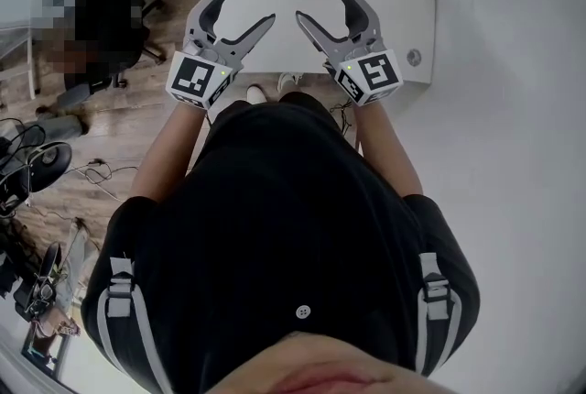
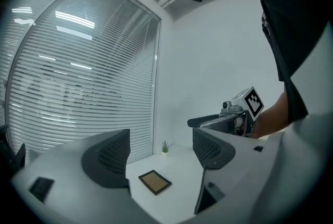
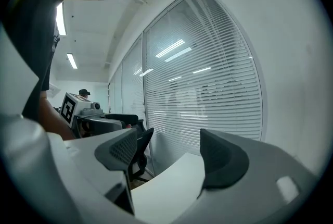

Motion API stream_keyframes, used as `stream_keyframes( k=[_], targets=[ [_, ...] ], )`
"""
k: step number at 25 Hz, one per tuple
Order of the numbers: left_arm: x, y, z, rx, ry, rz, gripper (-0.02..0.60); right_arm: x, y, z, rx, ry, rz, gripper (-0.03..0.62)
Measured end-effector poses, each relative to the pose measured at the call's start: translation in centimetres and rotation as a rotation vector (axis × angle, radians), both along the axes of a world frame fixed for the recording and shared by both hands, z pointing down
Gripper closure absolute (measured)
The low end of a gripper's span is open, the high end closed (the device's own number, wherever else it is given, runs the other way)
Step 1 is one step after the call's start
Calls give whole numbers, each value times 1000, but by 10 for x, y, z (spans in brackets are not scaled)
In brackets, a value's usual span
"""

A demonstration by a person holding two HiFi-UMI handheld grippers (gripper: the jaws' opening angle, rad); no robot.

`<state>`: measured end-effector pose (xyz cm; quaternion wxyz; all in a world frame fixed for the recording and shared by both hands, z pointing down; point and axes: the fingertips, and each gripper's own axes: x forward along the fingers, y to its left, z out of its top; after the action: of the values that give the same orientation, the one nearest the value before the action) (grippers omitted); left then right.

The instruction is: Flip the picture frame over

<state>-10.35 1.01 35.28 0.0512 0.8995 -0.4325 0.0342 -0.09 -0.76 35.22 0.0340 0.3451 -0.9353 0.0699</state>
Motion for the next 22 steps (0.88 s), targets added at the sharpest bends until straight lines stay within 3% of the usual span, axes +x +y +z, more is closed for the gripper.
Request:
stream_keyframes(
  k=[10, 22],
  targets=[
    [22, -90, 12, -69, 29, -13, 221, 23, -86, 15, -38, 8, -14, 218],
    [37, -161, 46, -133, 8, -49, 222, 35, -162, 101, -198, 45, -7, 220]
  ],
)
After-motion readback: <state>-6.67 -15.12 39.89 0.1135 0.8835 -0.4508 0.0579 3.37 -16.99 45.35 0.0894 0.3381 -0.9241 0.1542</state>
